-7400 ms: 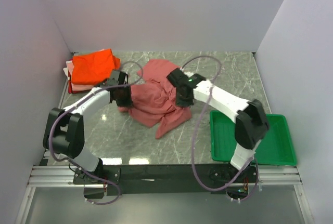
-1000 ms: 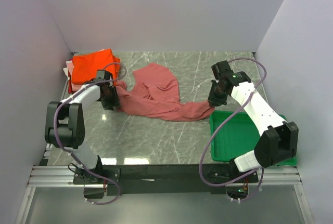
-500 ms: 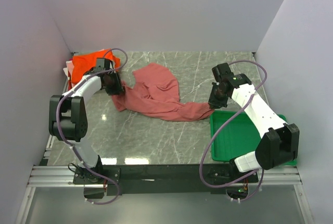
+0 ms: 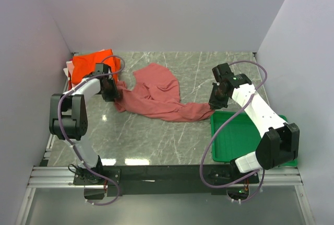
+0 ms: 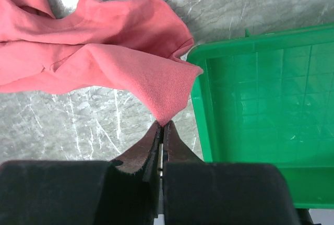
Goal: Fold and stack the t-shirts
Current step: Flatten the tshirt out
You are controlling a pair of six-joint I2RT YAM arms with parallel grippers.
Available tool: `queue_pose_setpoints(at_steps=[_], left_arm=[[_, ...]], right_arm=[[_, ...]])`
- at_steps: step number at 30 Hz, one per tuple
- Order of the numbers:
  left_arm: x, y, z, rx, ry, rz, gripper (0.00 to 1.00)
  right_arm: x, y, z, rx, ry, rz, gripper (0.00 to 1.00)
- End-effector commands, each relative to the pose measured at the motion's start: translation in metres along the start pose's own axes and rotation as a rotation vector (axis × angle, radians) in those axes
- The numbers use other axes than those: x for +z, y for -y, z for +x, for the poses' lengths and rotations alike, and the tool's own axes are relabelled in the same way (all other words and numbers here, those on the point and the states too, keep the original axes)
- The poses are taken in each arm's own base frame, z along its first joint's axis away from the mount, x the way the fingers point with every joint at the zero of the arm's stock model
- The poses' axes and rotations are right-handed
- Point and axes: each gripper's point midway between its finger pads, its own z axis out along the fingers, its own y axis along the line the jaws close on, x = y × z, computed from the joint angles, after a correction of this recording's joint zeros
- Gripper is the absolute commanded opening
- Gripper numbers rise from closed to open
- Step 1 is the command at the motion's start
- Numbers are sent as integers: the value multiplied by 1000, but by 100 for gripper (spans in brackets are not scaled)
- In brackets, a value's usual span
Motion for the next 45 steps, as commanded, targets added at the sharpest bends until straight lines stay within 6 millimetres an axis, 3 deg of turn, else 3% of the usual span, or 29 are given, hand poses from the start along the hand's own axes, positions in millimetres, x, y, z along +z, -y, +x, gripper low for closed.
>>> queue_pose_setpoints(at_steps=[1,4,15,21,36,40,45], left_arm=[[-6,-6,-14,11,51,-15,34],[0,-6,-17,7,51,-1,34],[-5,37,-35,-17,73,221,36],[9,36,-29,-68,31,245,36],[-13,28,-53,-159,79,311,36],[-5,33,-52,-187,48,356,34],[-15,41,-57,-210,57,405,35]], right_arm=[[-7,-6,-10,12,28,-21,0],[-7,-5,-10,12,28,-14,0],[-5,-3,-7,20,17,-7,0],[-6,-4,-8,17,15,-6,0],[-1,-9,-13,12,-5,-7,0],[1,-11,-12,7,-12,-10,0],[2,-10,-12,5,-17,-4,0]])
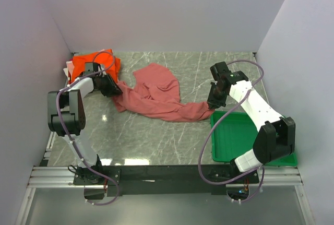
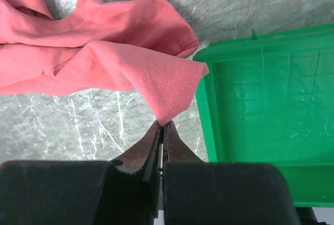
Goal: Fold and stack the t-shirts
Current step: Flatten the tshirt out
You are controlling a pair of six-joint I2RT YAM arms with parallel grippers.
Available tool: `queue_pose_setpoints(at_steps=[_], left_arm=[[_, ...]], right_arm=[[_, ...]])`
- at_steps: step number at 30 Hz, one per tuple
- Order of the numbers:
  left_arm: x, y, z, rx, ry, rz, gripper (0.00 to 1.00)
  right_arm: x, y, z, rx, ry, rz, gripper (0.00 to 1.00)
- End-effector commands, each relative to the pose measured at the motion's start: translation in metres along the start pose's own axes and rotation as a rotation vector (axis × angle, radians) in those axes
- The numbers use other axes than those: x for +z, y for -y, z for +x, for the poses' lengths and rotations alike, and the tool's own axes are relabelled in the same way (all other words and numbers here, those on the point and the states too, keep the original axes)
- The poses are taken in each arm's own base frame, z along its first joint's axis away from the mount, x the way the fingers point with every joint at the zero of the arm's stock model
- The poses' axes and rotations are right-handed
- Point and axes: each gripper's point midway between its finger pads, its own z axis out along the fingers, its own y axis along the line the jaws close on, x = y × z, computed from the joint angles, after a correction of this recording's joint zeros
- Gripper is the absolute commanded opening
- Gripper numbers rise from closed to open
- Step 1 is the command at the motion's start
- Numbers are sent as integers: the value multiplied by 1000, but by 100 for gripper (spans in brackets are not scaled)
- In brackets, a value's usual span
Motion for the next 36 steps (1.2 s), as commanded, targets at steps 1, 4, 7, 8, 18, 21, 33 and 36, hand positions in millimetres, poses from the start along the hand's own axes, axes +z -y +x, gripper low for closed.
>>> queue_pose_setpoints(at_steps=[1,4,7,8,18,21,33,36], left_arm=[[-14,31,-20,15,48,109,36],[-14,31,-20,12,48,109,38],[-8,28,-17,1,28,120,39],[-6,28,-17,-8,27,125,39],[8,33,-29,-49,52,167,38],[13,32,-30,-56,40,166,29],[-43,13,-29,-56,95,27,1],[-72,5,-28,-60,143,-4,1]], right_arm=[[-6,-5,-11,-2,23,-14,0],[-4,-5,-11,-4,21,-11,0],[-3,-7,-12,-4,20,-18,0],[-2,-8,-12,-4,16,-18,0],[0,-11,-15,-13,9,-18,0],[2,-12,-16,-10,8,-20,0],[-20,-28,-32,-20,45,-82,0],[-35,-34,-41,-30,74,-106,0]])
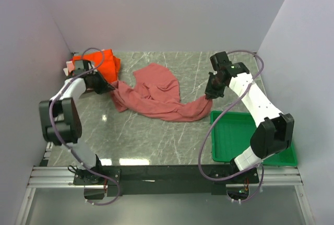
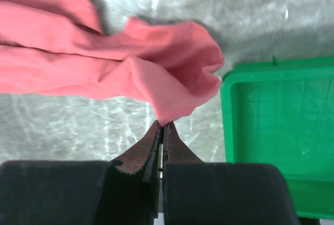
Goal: Fold and stack the t-shirts
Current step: Flatten the tshirt out
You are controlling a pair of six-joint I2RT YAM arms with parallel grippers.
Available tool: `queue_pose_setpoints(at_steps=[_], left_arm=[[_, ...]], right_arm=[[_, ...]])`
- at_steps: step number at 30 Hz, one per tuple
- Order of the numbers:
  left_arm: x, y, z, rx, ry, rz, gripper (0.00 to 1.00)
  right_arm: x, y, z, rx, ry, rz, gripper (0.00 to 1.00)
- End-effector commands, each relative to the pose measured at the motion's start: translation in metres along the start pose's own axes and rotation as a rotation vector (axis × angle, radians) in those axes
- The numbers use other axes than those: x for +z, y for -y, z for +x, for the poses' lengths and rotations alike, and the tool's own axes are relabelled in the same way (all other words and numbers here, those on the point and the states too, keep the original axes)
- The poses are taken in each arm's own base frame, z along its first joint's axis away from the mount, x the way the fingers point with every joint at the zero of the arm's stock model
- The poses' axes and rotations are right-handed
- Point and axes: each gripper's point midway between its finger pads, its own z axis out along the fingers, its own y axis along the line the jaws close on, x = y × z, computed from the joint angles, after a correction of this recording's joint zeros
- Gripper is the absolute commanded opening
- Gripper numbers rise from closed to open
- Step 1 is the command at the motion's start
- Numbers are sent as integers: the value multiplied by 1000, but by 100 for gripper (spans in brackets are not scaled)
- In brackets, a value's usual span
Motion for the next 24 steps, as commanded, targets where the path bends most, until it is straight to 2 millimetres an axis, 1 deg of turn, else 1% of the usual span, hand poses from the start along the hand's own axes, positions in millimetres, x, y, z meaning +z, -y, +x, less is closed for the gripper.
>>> queue_pose_setpoints(at_steps=[1,3,4,5,6,7,8,12,13,15,16,17,18,19,20,21,22,23,24], left_arm=[[-56,2,-10,40,110,-37,1],[-70,-10,-9,24,130,-73,1],[-83,-9,-8,31,151,-76,1],[-90,-17,-9,15,164,-93,1],[-96,-18,-10,11,179,-95,1],[-107,-15,-13,13,206,-86,1],[-114,-21,-16,-8,220,-93,1],[-142,-10,-30,-8,291,-68,1],[-149,-1,-37,-3,316,-51,1],[-159,11,-47,4,347,-23,0],[-168,25,-56,9,375,9,1],[-173,33,-63,14,394,28,0],[-178,40,-70,12,411,46,0],[-191,56,-82,34,448,81,0],[-197,64,-88,44,468,96,0],[-201,69,-96,40,479,100,0],[-221,88,-110,68,534,129,0],[-231,98,-117,77,559,144,0],[-239,107,-124,72,577,161,0]], right_arm=[[-26,-13,-19,-26,59,-54,0],[-32,-15,-21,-40,60,-64,0],[-37,-18,-25,-45,74,-76,0],[-40,-18,-26,-51,77,-80,0],[-43,-21,-27,-58,80,-90,0],[-49,-23,-31,-60,96,-101,0],[-53,-24,-32,-66,101,-104,0],[-72,-31,-44,-77,144,-128,0],[-81,-34,-50,-80,166,-140,0],[-90,-36,-59,-80,192,-149,0],[-100,-40,-69,-78,221,-158,0],[-105,-42,-74,-77,236,-163,0],[-117,-47,-88,-72,276,-182,0],[-123,-48,-93,-72,285,-186,0],[-131,-51,-99,-72,305,-196,0],[-155,-58,-112,-74,372,-234,0],[-157,-58,-119,-68,376,-232,0],[-167,-62,-125,-72,405,-252,0],[-191,-69,-135,-75,471,-298,0]])
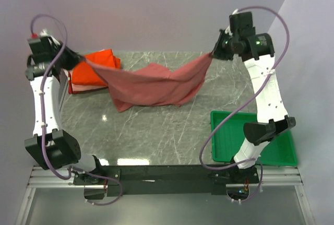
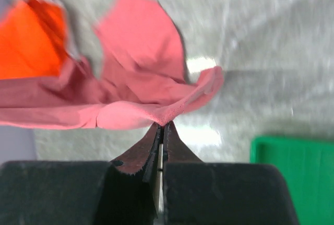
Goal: Fold and stack the t-shirts
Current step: Flatten the tshirt out
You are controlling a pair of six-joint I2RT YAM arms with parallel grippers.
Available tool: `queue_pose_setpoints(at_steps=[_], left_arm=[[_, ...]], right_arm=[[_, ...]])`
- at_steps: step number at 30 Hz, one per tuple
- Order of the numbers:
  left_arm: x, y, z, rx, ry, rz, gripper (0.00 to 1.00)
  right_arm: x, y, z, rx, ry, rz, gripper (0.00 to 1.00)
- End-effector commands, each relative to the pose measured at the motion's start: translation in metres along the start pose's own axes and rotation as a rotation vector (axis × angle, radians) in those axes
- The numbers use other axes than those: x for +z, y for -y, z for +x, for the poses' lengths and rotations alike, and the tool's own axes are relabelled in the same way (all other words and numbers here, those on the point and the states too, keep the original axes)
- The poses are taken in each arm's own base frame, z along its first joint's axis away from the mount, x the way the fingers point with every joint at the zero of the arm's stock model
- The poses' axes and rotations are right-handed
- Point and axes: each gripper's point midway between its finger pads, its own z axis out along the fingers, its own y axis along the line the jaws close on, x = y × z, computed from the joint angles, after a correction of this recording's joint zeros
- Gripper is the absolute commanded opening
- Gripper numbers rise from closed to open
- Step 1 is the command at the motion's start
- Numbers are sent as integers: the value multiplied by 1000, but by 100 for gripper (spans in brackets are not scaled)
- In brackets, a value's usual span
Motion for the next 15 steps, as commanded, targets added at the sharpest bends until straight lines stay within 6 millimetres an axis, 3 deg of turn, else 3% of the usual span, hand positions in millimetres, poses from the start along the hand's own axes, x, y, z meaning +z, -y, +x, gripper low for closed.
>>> queue_pose_setpoints(at_steps=[1,3,4,6,7,9,10,15], left_arm=[[-38,65,-64,42,175,143,1],[-52,81,-79,43,224,162,0],[-65,94,-89,33,264,185,0],[-82,109,-93,20,296,222,0],[-92,117,-97,25,317,236,1],[-110,128,-98,32,349,251,1],[-123,136,-101,38,374,266,1],[-181,160,-106,76,497,285,0]], right_arm=[[-43,-20,-44,-23,161,-95,0],[-63,-34,-59,-23,233,-169,0],[-85,-45,-73,-27,317,-230,0],[-118,-55,-76,-39,400,-310,0],[-135,-64,-89,-49,484,-363,0],[-152,-67,-89,-64,542,-401,0],[-182,-71,-94,-89,625,-441,0],[-254,-70,-93,-146,801,-491,0]])
